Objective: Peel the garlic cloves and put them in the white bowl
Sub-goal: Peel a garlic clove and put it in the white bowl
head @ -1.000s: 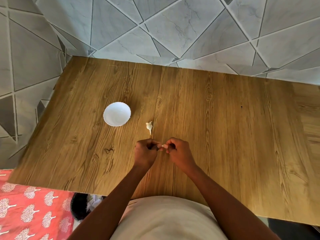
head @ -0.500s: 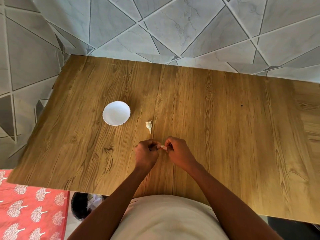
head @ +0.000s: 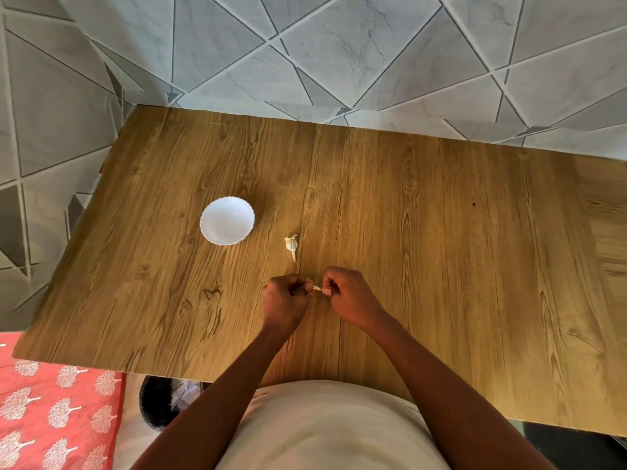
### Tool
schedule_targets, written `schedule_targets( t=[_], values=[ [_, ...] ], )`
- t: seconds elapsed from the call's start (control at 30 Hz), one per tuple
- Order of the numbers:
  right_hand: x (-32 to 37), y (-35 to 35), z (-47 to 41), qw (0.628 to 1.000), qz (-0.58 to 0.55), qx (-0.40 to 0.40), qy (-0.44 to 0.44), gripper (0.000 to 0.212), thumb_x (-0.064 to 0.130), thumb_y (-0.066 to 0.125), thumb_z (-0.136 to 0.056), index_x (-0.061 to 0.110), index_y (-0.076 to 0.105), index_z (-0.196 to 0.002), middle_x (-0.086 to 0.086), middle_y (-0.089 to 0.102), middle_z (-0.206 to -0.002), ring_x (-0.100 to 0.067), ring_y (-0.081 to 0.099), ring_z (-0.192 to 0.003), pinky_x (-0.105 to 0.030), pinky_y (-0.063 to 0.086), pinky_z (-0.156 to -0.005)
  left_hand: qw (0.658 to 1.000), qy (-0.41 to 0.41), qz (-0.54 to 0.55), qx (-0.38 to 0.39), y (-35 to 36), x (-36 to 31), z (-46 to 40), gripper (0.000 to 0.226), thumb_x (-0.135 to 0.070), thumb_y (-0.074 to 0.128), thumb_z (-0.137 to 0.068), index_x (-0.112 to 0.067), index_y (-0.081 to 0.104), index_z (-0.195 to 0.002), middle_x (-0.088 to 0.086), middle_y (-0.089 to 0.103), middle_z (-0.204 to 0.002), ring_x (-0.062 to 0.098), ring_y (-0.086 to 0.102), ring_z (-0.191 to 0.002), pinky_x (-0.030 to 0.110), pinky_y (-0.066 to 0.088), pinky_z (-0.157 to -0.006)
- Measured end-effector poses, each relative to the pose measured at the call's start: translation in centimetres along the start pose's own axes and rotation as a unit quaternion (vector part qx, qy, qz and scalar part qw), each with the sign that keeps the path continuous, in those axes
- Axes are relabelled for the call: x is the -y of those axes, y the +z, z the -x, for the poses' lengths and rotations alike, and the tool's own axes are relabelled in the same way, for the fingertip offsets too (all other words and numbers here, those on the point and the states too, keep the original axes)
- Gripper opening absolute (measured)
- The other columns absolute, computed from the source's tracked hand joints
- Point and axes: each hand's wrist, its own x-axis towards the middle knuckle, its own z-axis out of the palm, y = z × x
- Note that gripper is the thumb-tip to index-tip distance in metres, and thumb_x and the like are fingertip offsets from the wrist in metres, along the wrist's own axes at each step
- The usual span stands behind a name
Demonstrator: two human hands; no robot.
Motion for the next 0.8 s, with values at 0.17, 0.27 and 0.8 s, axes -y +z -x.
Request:
schedule_targets(
  t=[0.17, 0.27, 0.8],
  values=[
    [-0.4, -0.1, 0.3, 0.997, 0.069, -0.006, 0.020, 0.011, 0.006, 0.067, -0.088, 0.017, 0.068, -0.091, 0.003, 0.065, -0.089, -0.012, 0.061, -0.080, -0.036, 0.056, -0.070, 1.000, -0.008, 0.014, -0.008, 0.0, 0.2, 0.0, 0.010, -0.007, 0.075, -0.089, -0.015, 0.081, -0.090, -0.012, 0.076, -0.082, 0.000, 0.071, -0.077, 0.024, 0.058, -0.073],
    [-0.6, -0.7, 0.5, 0.992, 0.113, -0.022, 0.060, 0.013, 0.015, 0.073, -0.087, 0.025, 0.067, -0.082, 0.008, 0.067, -0.084, -0.008, 0.062, -0.076, -0.034, 0.058, -0.068, 1.000, -0.012, 0.025, -0.006, -0.1, 0.1, 0.1, 0.006, -0.013, 0.078, -0.088, -0.016, 0.081, -0.092, -0.012, 0.076, -0.085, 0.000, 0.071, -0.079, 0.023, 0.059, -0.074],
    [-0.4, -1.3, 0.4, 0.995, 0.054, -0.051, 0.067, 0.022, 0.033, 0.087, -0.076, 0.027, 0.067, -0.083, 0.012, 0.064, -0.079, -0.002, 0.060, -0.070, -0.025, 0.051, -0.060, 0.999, -0.019, 0.035, 0.013, -0.4, -0.3, 0.2, 0.005, -0.017, 0.078, -0.089, -0.019, 0.080, -0.093, -0.013, 0.075, -0.083, -0.002, 0.069, -0.077, 0.008, 0.049, -0.067]
  ],
)
